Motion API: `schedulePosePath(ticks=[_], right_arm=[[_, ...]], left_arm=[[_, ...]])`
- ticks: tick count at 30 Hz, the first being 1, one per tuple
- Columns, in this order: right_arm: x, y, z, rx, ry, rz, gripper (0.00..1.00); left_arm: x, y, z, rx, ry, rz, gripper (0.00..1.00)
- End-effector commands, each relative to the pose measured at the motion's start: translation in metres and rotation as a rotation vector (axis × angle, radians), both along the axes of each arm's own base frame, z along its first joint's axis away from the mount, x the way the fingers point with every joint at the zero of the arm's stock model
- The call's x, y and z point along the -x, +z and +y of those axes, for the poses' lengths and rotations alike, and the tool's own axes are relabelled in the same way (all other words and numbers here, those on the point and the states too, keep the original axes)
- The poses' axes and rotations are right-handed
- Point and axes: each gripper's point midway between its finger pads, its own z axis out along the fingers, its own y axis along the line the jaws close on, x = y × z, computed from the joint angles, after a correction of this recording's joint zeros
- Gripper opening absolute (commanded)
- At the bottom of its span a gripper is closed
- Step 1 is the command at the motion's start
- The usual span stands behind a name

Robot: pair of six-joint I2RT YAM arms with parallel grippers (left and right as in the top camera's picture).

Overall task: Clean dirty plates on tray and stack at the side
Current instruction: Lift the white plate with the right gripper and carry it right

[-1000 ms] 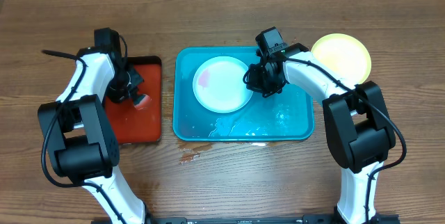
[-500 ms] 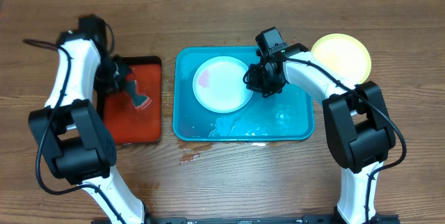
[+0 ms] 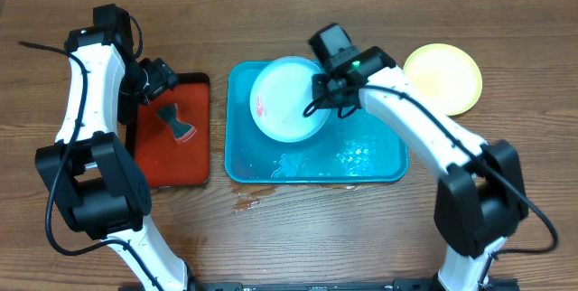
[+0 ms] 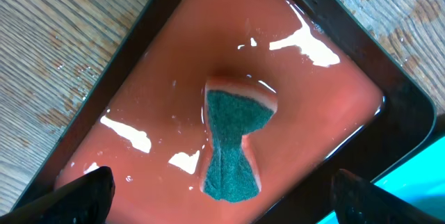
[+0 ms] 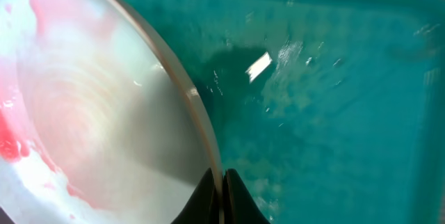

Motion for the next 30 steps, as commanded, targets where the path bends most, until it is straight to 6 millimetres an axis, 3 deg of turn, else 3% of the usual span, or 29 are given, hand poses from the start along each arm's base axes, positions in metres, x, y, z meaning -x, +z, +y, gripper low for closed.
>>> schedulePosePath(ticks=[1,8,19,26,30], right_arm=[[-0.013,0.059,-0.013,0.199,-0.025,-0.222,0.04],[-0.003,0.103,-0.004,0.499,0.110,-0.384,0.04],[0.018,0.196,0.027,1.030,0.178,-0.736,0.04],[0.032,0.205,0.051,1.203,0.383,-0.705,0.04],[0.036,0.204,0.057,1.190,0.393,-0.717,0.04]], left_arm=[[-0.003,0.004,0.000,0.006,-0.001,-0.016,1.00],[-0.004,0.004,-0.001,0.006,-0.004,-0.016,1.00],[-0.004,0.004,-0.002,0.006,-0.005,-0.016,1.00],[-0.004,0.004,-0.002,0.006,-0.006,-0.016,1.00],[-0.004,0.004,-0.003,0.006,-0.008,-0.016,1.00]])
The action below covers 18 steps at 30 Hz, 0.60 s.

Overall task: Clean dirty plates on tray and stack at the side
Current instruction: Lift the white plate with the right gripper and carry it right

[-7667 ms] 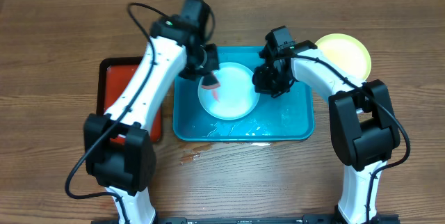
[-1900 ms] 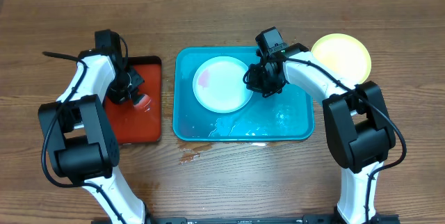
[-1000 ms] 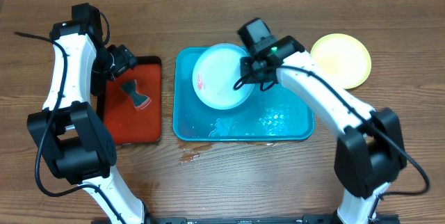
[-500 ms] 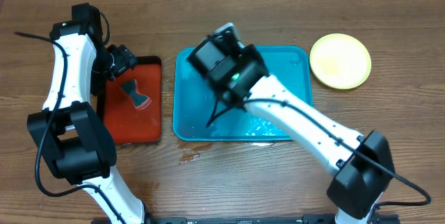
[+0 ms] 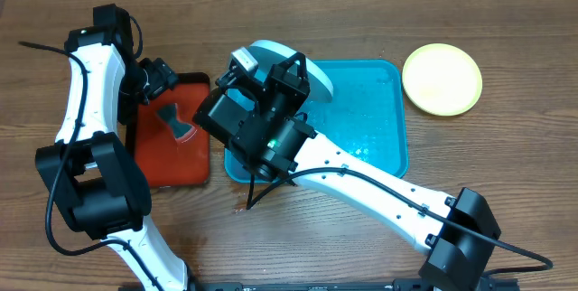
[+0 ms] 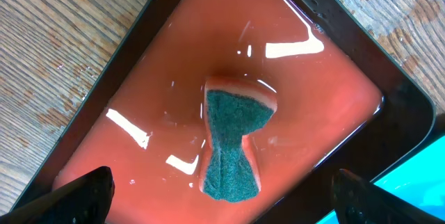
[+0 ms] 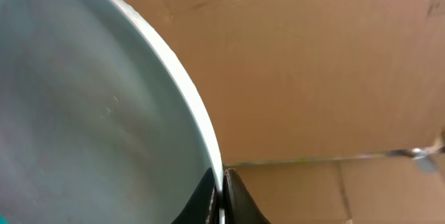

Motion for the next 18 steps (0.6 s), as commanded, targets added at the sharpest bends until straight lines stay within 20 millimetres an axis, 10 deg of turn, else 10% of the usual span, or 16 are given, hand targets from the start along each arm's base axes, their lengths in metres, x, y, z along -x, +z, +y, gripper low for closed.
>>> schedulePosePath(ticks=[1,9,18], right_arm=[[0.005,0.024,0.000,-0.001,-0.003,-0.040,0.04],[-0.003,-0.086,0.021,-0.455,0.132,0.439,0.04],[-0.063,-0.050,-0.092,-0.737,-0.209,0.212,0.04]], left_arm=[[-0.004,0.004,-0.003,0.006,-0.007,-0.016,1.00],[-0.004,0.004,-0.004,0.006,-0.009,-0.016,1.00],[-0.004,0.004,-0.004,0.006,-0.011,-0.016,1.00]])
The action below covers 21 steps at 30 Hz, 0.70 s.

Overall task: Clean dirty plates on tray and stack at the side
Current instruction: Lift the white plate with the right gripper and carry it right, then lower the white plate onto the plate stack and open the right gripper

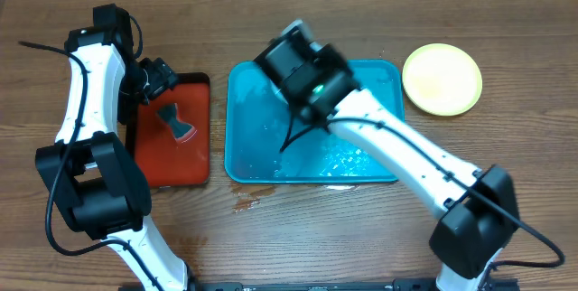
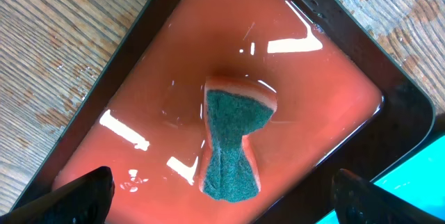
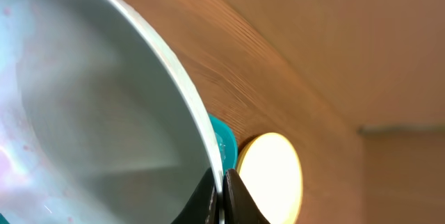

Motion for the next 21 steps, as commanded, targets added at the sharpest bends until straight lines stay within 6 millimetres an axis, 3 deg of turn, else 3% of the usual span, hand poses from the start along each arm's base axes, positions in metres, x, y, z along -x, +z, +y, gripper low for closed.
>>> schedulePosePath(ticks=[1,5,10,12,16,21], right_arm=[[-0.017,0.022,-0.041,-0.281,-0.134,-0.016,0.04],[-0.037,-0.008,-0.082,-0.609,-0.173,0.176,0.04],[-0.051,-0.030,-0.158,-0.923,-0.271,0.293,0.04],[-0.052,-0.045,-0.204,-0.978,-0.369,0.292,0.04],[-0.045,-0.076,-0.273,-1.022,-0.532,0.291,0.04],[-0.034,-0.116,-0.316,-1.038,-0.659,0.320,0.04]], left_arm=[[-0.004,0.004,-0.004,0.006,-0.010,-0.016,1.00],[-0.004,0.004,-0.004,0.006,-0.011,-0.016,1.00],[-0.004,0.004,-0.004,0.006,-0.010,-0.016,0.99],[-0.004,0.004,-0.004,0.006,-0.010,-0.016,1.00],[-0.004,0.004,-0.004,0.006,-0.010,-0.016,1.00],[-0.004,0.004,-0.004,0.006,-0.011,-0.016,1.00]])
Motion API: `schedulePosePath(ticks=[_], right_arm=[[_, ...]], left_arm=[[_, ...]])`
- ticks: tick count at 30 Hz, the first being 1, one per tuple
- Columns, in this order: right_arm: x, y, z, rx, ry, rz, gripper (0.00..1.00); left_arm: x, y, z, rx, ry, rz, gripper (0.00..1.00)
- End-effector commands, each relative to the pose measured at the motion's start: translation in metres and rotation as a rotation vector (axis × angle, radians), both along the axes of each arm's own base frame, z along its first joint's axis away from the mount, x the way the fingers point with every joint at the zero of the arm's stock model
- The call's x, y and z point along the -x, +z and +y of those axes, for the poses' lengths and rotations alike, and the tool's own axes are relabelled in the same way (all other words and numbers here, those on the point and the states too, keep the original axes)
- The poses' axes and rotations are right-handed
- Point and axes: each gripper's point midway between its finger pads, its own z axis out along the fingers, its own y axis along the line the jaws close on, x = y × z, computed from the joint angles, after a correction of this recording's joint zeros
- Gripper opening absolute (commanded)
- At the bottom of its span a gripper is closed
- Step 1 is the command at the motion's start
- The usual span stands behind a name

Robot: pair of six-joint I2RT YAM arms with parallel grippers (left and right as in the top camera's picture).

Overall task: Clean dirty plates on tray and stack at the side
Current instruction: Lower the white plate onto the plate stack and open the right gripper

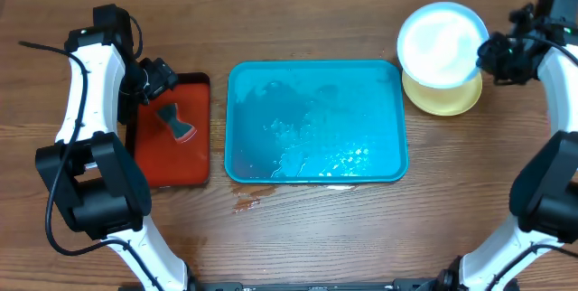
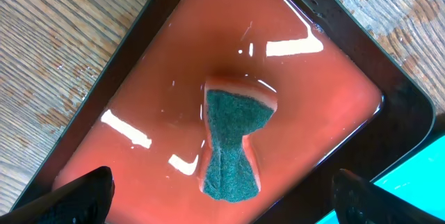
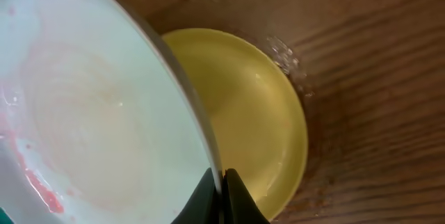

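Observation:
My right gripper (image 3: 222, 186) is shut on the rim of a pale blue plate (image 1: 437, 43), holding it over the yellow plate (image 1: 452, 98) at the table's right side. The wrist view shows the pale plate (image 3: 90, 113) with pink smears, above the yellow plate (image 3: 257, 120). The teal tray (image 1: 314, 121) in the middle holds only wet film. My left gripper (image 2: 222, 196) stands open above the green sponge (image 2: 233, 144), which lies in the red tray (image 2: 139, 78).
The red tray (image 1: 172, 151) with dark rim sits left of the teal tray on the wooden table (image 1: 307, 237). A cardboard wall runs along the far edge.
My right gripper has carried the pale blue plate from above the teal tray's far left to over the yellow plate at the right. The left arm has not moved.
The right gripper first gripped the pale plate's rim while it lay on the teal tray. Then the plate was lifted and tilted high over the tray. Now it is over the yellow plate at the right. The left gripper stayed open over the sponge throughout.

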Motion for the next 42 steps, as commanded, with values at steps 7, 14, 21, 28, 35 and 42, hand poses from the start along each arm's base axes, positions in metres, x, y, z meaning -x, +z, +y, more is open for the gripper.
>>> schedulePosePath(ticks=[7,14,21,28,35,42], right_arm=[[0.008,-0.050,-0.015,-0.049,-0.040,0.097,0.04],[0.013,-0.058,-0.026,0.008,-0.064,0.133,0.04],[0.013,-0.058,-0.026,0.014,-0.065,0.134,0.26],[0.027,-0.057,-0.019,-0.012,-0.058,0.188,1.00],[0.040,-0.011,-0.007,-0.035,-0.044,0.147,1.00],[0.068,0.074,0.024,-0.009,0.020,0.020,1.00]], left_arm=[[-0.004,0.004,-0.004,0.006,-0.010,-0.016,1.00],[-0.004,0.004,-0.004,0.006,-0.010,-0.016,1.00],[-0.004,0.004,-0.004,0.006,-0.010,-0.016,1.00],[-0.004,0.004,-0.004,0.006,-0.010,-0.016,1.00],[-0.004,0.004,-0.004,0.006,-0.010,-0.016,1.00],[-0.004,0.004,-0.004,0.006,-0.010,-0.016,1.00]])
